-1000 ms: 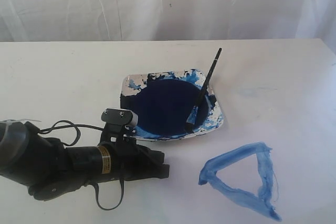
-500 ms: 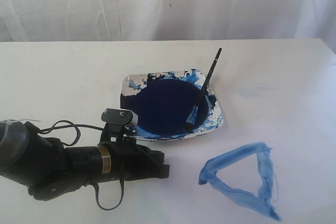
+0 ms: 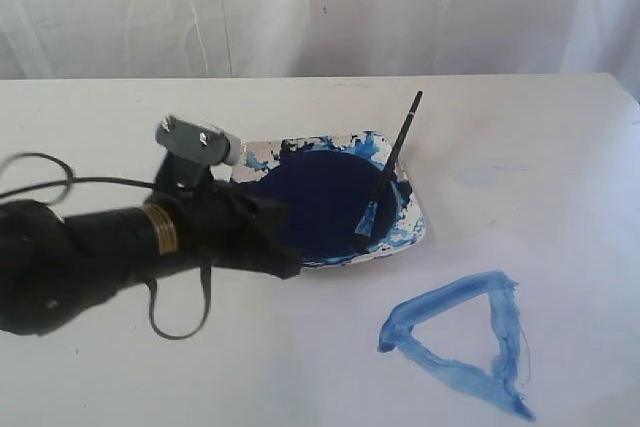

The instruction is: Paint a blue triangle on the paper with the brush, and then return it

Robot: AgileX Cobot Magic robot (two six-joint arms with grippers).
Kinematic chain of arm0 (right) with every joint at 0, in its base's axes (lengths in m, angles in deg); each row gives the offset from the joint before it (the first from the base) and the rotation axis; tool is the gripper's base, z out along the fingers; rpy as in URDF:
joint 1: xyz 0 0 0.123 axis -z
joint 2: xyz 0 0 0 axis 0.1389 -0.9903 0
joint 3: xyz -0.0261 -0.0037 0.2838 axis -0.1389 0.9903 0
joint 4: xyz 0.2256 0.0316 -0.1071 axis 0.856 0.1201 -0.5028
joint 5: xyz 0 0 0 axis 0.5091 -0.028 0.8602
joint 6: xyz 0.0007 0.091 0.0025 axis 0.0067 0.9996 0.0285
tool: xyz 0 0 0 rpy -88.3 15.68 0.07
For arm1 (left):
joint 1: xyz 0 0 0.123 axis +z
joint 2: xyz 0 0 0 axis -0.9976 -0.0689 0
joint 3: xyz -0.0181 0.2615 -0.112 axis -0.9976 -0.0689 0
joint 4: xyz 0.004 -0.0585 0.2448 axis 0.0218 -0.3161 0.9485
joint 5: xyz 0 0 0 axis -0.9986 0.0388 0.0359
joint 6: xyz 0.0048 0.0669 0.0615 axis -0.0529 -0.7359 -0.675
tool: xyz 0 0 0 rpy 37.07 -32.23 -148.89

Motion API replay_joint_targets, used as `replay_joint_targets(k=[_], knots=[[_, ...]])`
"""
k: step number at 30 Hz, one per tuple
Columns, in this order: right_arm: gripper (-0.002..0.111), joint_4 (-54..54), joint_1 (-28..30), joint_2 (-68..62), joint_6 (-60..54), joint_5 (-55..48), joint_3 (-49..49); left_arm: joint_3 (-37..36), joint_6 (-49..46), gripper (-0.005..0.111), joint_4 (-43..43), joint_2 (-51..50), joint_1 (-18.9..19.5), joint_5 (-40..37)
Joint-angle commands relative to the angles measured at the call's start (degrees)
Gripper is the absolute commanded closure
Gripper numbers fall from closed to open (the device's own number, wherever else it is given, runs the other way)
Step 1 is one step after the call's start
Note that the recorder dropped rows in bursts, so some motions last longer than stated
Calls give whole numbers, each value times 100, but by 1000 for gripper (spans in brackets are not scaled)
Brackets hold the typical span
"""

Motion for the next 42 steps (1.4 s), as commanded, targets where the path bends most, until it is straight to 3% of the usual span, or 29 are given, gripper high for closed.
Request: replay_joint_targets(k=[1,4,6,10,15,21,26,32,35,37,42], knots=[[108,-43,26,38,29,-6,12,-14,-1961,107,-695,1597,7,-1520],[108,-43,26,38,29,-6,12,-14,-3200,107,-1751,2706,121,-2685],[108,-43,26,38,29,-6,12,-14,-3531,107,-2141,3458,338,-3394],[108,-43,26,38,29,-6,12,-323,-3627,107,-2050,4757,876,-4379],[108,-43,26,38,29,-6,12,-1002,-3627,107,-1812,6080,1511,-5052],[108,-43,26,38,29,-6,12,-1707,-3429,107,-1812,6753,1842,-5269],[108,-43,26,38,29,-6,12,-2263,-3387,107,-1801,6786,1843,-5161],[108,-43,26,38,29,-6,12,-3319,-3145,107,-1726,6945,1843,-3681],[108,-43,26,38,29,-6,12,-3794,-3132,107,-1862,7250,1843,-3391],[108,-43,26,38,29,-6,12,-3858,-3132,107,-1862,7463,1843,-3391],[108,-43,26,38,29,-6,12,-3858,-3176,107,-1810,7943,1843,-4272]])
